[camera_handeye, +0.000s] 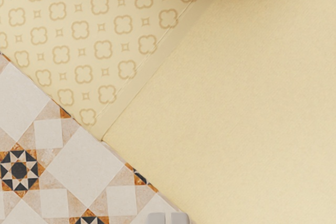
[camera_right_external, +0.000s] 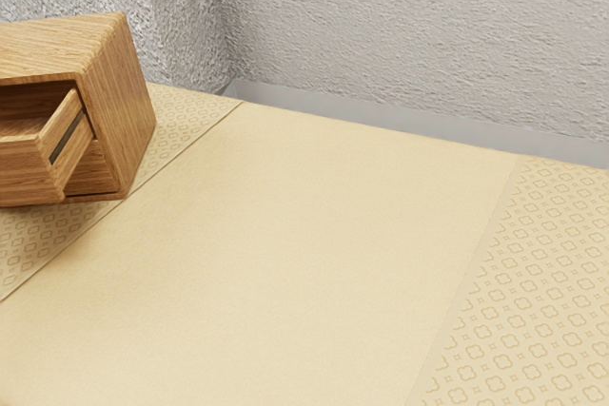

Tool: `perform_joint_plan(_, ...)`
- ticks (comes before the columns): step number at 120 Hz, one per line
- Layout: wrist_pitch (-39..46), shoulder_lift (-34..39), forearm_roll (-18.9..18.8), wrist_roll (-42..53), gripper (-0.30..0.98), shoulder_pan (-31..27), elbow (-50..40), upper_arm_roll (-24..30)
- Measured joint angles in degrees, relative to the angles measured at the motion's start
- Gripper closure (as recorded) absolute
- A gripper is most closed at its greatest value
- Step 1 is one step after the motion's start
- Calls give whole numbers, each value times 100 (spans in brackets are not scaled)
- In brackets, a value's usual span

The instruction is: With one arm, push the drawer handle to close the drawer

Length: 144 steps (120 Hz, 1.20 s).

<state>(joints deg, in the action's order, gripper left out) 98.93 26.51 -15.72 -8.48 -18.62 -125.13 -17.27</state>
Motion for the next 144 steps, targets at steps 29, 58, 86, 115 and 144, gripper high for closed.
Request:
perform_joint_plan(29,987,-24,-353,-202,79,475,-93,-602)
perform_joint_plan(58,1495,-343,-711,-360,79,942,-93,-1131)
perform_joint_plan(86,1970,-485,-809,-464,79,1445,-97,-1757)
perform_joint_plan(115,2332,-686,-836,-537,79,1677,-93,-2149)
perform_joint_plan(144,3009,-825,-831,-576,79,2065,-93,-2561)
